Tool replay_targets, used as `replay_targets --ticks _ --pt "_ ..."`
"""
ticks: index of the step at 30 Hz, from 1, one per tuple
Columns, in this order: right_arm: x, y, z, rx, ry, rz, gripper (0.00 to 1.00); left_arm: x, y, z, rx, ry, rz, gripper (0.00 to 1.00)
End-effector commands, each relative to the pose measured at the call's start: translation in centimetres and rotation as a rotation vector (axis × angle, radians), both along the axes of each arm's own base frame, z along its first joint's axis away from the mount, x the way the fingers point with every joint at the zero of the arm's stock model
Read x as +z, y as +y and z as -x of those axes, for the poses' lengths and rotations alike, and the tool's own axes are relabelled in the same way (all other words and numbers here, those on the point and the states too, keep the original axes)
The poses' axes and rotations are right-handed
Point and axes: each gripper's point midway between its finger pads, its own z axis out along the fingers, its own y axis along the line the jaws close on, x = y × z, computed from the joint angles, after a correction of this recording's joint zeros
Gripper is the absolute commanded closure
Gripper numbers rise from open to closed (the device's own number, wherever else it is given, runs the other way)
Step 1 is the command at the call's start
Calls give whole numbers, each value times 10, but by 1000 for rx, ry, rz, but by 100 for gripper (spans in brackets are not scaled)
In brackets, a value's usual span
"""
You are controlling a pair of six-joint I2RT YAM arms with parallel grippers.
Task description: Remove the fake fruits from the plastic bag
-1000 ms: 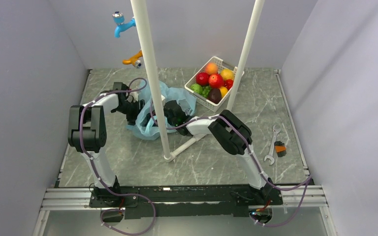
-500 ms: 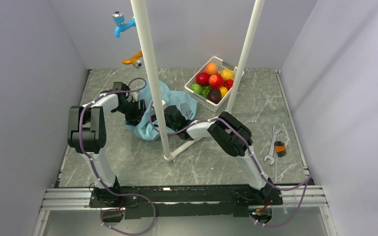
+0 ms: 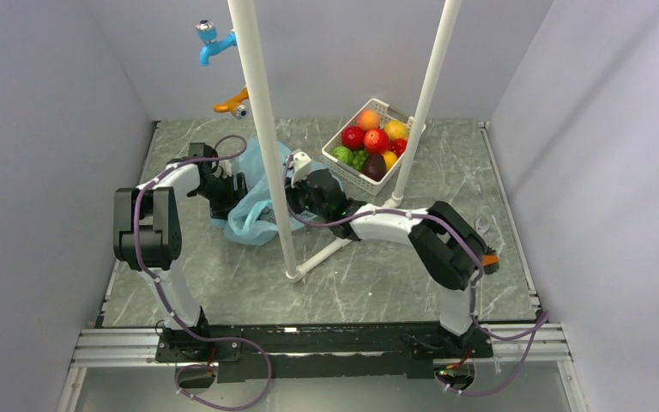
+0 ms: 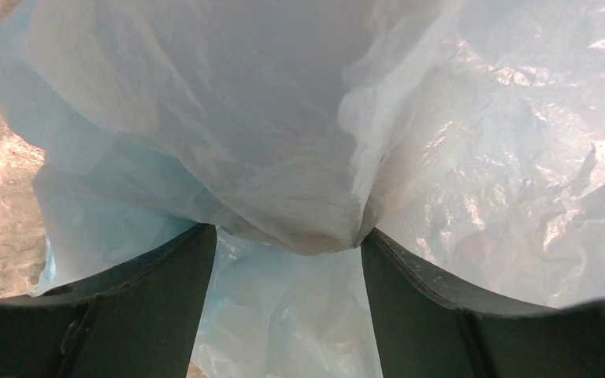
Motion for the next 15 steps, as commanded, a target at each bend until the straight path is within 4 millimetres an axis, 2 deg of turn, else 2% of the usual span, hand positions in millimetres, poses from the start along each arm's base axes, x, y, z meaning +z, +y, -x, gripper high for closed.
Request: replay_targets --ticks 1,6,10,15 --pt "20 -21 6 -42 4 -28 83 9 1 -4 -7 -34 -11 27" --pt "22 -42 22 -44 82 -65 89 22 6 -7 0 -89 -44 25" --pt "31 -67 30 -84 139 -85 92 35 16 -8 14 -137 -101 21" --pt "49 -102 36 -124 229 -109 97 45 28 9 40 -147 -168 19"
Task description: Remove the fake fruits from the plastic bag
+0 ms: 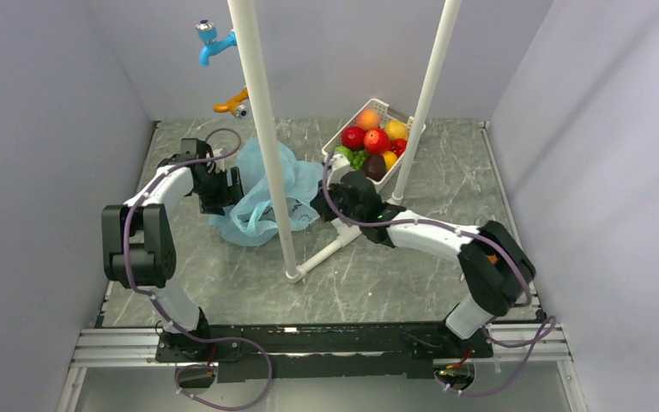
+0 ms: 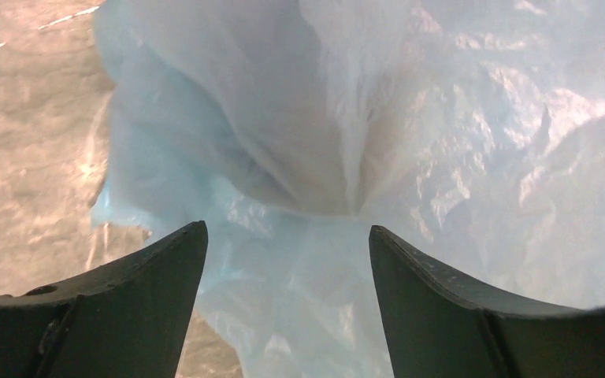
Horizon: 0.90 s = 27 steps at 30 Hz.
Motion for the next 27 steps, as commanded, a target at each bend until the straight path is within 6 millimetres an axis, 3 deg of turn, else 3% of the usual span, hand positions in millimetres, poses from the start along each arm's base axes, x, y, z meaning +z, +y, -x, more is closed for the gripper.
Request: replay_targets --ticks 1,6,11,15,19,20,24,27 --pt "44 -25 7 -32 71 -104 99 18 12 14 16 -48 -75 18" --pt "63 -44 29 9 161 -129 100 30 4 38 40 -43 -6 15" --pt "87 -44 48 94 204 -151 100 50 -4 51 44 -122 64 13" --pt "87 -39 42 116 180 -149 95 53 -2 51 72 -115 61 12" --pt "73 -21 36 184 164 -168 68 65 10 63 141 -155 -4 8" --pt "68 -13 37 205 164 -166 63 71 13 71 156 -170 -20 2" --pt "42 14 33 219 176 -141 47 120 10 105 195 -299 6 1" --pt "36 30 29 234 196 -221 31 160 -17 128 182 -434 169 1"
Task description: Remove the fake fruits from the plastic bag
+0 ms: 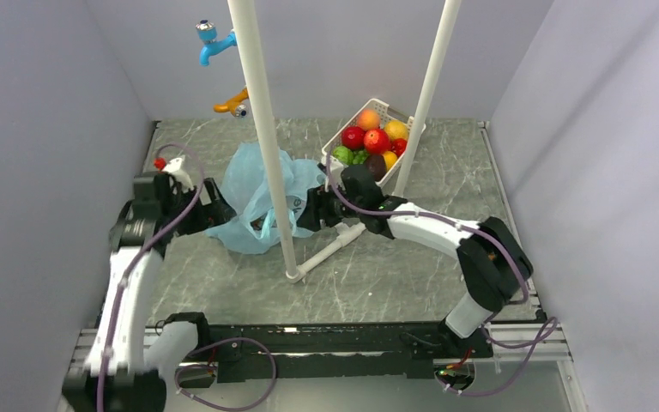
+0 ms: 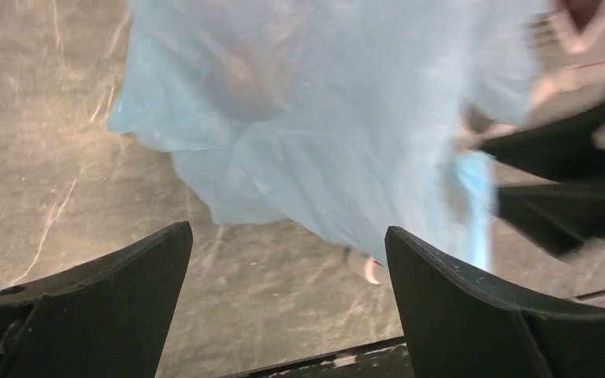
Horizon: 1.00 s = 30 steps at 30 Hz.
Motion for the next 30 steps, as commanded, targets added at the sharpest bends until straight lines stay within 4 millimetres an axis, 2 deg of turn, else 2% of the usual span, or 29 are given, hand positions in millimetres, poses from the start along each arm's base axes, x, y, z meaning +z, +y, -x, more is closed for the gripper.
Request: replay_targets --ticks 1,4,6,8,10,13,15,20,21,22,28,30 --pt "27 36 -13 42 -71 -171 27 57 -36 36 -15 -195 208 1" --pt "22 63 -7 96 -40 -217 25 61 -66 48 -36 -225 328 1" --pt "13 83 5 127 -13 -207 25 48 -75 51 -2 -191 347 1" --pt "4 94 14 130 -4 -195 28 31 -83 53 14 -147 334 1" --pt "0 102 24 147 17 -212 37 8 -82 55 63 -70 291 1" --pt "-3 108 42 187 80 -267 54 -8 -88 52 88 -5 255 0" --pt "-3 110 54 212 99 -296 59 -16 -83 51 132 25 199 3" --pt "1 109 77 277 142 -356 59 -39 -45 61 266 127 -13 8" --pt "1 108 78 278 144 -366 58 -41 -43 64 268 140 -31 12" --pt "3 107 77 277 142 -374 58 -43 -41 65 268 148 -43 24" --pt "16 109 75 307 133 -419 50 -50 -37 70 222 166 -96 65" --pt "8 107 63 251 107 -365 50 -50 -32 73 218 180 -134 87"
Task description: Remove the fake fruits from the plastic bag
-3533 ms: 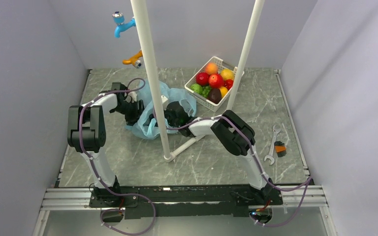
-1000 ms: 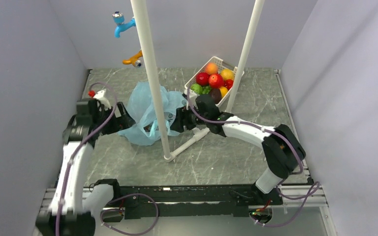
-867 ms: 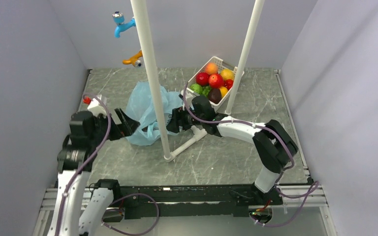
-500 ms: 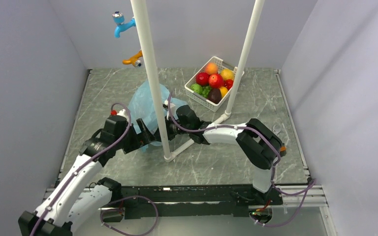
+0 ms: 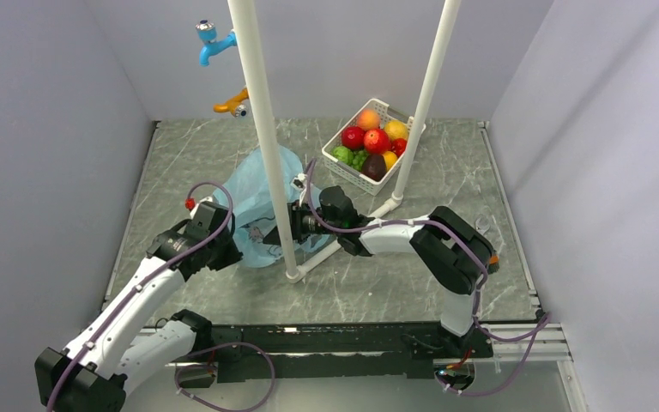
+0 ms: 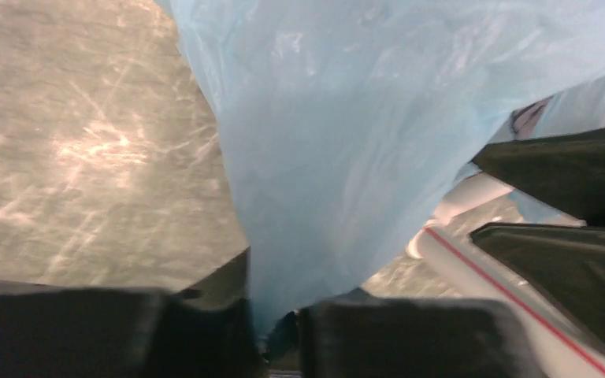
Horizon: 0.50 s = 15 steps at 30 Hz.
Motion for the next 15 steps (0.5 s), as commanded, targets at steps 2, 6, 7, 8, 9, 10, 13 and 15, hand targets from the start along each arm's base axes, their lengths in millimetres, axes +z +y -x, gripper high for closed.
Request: replay_targets --ticks 2,6,7,8,9,10,13,15 --pt "9 6 -10 -26 -116 56 56 7 16 4 -21 15 -106 100" --pt "2 19 -19 -49 -264 163 60 4 16 5 -62 9 -113 100" --pt "3 23 -22 -60 -292 172 60 3 16 5 -67 6 -114 100" --pt "-1 26 -25 -73 -308 194 60 4 15 4 -74 2 -113 100" --pt "-3 29 -30 -88 -318 213 60 4 13 4 -86 0 -109 100" --pt "-5 31 -35 -100 -320 223 60 4 12 5 -96 -1 -105 100" --pt "-10 45 -40 -84 -325 212 56 2 8 6 -129 5 -108 100" --pt "-14 54 -45 -87 -334 207 52 1 2 6 -165 0 -103 100"
